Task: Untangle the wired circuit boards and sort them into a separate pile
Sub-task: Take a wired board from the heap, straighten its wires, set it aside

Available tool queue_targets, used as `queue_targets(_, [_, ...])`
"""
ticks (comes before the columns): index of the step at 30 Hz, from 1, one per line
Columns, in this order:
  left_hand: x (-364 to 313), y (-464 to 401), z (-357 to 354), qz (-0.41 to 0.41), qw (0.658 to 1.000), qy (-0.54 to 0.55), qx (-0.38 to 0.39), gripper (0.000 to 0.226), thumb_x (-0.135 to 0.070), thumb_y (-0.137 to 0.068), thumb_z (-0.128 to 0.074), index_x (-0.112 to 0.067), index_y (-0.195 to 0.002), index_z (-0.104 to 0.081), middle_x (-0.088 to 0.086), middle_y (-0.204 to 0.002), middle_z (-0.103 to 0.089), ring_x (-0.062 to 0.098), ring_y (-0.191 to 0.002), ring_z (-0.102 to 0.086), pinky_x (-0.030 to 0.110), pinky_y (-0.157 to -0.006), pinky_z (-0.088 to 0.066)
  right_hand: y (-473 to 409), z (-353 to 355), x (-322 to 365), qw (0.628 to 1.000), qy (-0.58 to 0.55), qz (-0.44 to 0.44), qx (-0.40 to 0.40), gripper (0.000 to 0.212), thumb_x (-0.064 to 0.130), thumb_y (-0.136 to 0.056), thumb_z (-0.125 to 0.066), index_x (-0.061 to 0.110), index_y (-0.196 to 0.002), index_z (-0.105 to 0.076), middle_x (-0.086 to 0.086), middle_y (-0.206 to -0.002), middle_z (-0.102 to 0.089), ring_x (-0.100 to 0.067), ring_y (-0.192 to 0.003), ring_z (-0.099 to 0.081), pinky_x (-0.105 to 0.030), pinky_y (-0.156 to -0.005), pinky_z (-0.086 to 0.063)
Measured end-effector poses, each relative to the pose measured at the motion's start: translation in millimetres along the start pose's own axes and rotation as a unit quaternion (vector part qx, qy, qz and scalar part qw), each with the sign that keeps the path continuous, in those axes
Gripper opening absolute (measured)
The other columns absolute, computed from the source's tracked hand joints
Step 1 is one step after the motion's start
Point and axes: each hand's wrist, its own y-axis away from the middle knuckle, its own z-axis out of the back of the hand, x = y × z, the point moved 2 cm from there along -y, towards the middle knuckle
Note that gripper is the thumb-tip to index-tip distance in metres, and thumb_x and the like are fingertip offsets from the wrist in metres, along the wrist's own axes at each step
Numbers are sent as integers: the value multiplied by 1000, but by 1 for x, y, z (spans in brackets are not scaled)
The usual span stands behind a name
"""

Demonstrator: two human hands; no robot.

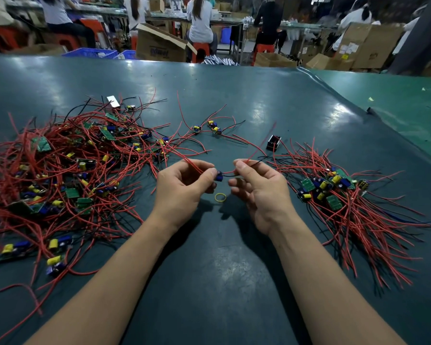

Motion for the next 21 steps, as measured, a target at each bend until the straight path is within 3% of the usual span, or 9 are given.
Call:
queue_targets(6, [2, -3, 4, 59, 995, 75, -31, 11, -1, -86, -67, -9, -79, -68, -1, -65, -70, 10, -52, -61, 22, -55, -54, -1, 2, 2, 996, 61, 46, -42, 15, 11, -94, -62, 6, -80, -63, -1, -59, -61, -12, -46, -59, -20, -44, -49])
queue_targets(9, [3, -4, 2, 88, 992, 96, -7, 6, -4, -89, -65, -8, -84, -67, 1, -69, -71, 11, -52, -60, 23, -54, -54, 0, 2, 5, 999, 10, 32, -37, 16, 10, -95, -61, 9, -80, -59, 0, -54, -60, -12, -45, -58, -20, -43, -47])
queue_targets(12, [4, -3, 2, 106, 988, 112, -1, 7, -7, -91, -62, -7, -88, -68, 1, -71, -71, 12, -52, -62, 22, -55, -54, 3, -2, 4, 998, -45, -23, 27, 8, 7, -92, -63, 9, -83, -64, -1, -58, -63, -11, -49, -61, -18, -47, -50])
queue_targets(16, [4, -5, 2, 131, 980, 150, 18, 13, -9, -93, -59, -3, -86, -68, 7, -68, -69, 13, -51, -62, 21, -54, -53, 9, -9, -1, 990, -14, -44, 130, 11, 2, -89, -62, 6, -91, -72, -4, -67, -69, -11, -58, -67, -16, -54, -53])
queue_targets(21, [6, -4, -1, 132, 980, 142, 31, 12, -8, -91, -62, 0, -84, -66, 5, -61, -62, 11, -47, -56, 20, -49, -49, 5, -5, 0, 997, 41, 23, 62, 9, 7, -85, -71, 11, -79, -76, -3, -65, -68, -12, -52, -61, -18, -46, -48])
